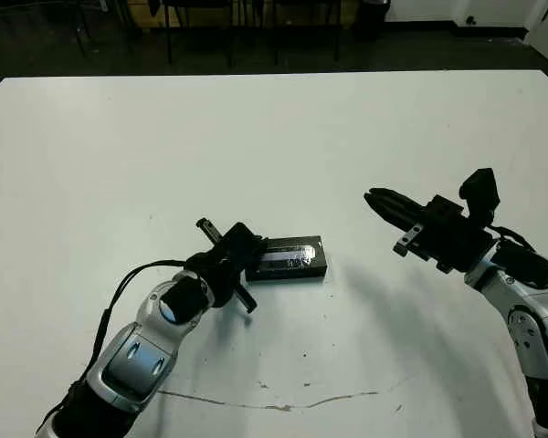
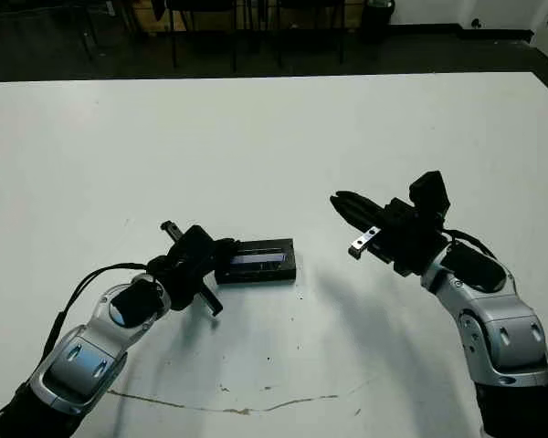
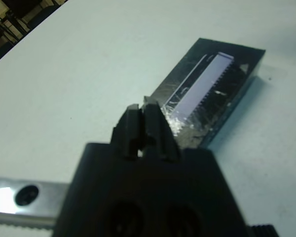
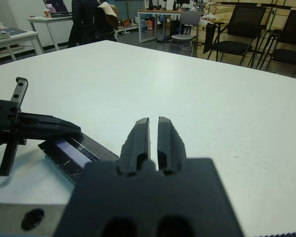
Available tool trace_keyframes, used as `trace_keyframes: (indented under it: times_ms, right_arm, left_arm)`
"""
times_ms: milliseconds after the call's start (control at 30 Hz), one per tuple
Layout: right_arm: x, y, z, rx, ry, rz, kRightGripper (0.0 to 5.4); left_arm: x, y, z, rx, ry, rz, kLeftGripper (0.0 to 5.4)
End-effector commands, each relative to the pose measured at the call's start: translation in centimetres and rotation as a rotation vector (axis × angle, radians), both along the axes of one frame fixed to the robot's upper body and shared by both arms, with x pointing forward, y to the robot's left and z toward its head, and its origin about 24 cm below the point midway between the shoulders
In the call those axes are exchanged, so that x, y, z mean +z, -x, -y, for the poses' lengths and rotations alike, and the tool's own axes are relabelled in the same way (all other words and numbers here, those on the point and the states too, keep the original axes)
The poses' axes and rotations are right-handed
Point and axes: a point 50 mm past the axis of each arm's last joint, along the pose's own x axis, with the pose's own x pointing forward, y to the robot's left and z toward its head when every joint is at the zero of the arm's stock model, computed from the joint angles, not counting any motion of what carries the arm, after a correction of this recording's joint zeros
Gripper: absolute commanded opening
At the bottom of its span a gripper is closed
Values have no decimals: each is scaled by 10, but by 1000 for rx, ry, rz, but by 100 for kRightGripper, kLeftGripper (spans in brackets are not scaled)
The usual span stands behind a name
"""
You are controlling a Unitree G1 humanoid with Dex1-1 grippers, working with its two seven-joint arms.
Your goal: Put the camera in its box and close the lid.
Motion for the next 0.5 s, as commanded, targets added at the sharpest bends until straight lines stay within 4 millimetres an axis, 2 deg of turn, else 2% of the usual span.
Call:
trace_keyframes:
  times_ms: [33, 133, 300, 500]
  right_arm:
    - [-8, 2, 0, -15, -9, -28, 0]
    - [-14, 5, -1, -29, -32, -33, 0]
    - [-26, 12, -10, -93, -85, -21, 0]
    - [-37, 19, -26, -203, -120, 25, 0]
  left_arm:
    - [-35, 14, -23, 74, -23, -174, 1]
    - [-25, 15, -30, 106, 133, -103, 1]
    - [-3, 17, -47, 273, 433, 111, 1]
    - [24, 22, -68, 338, 605, 350, 1]
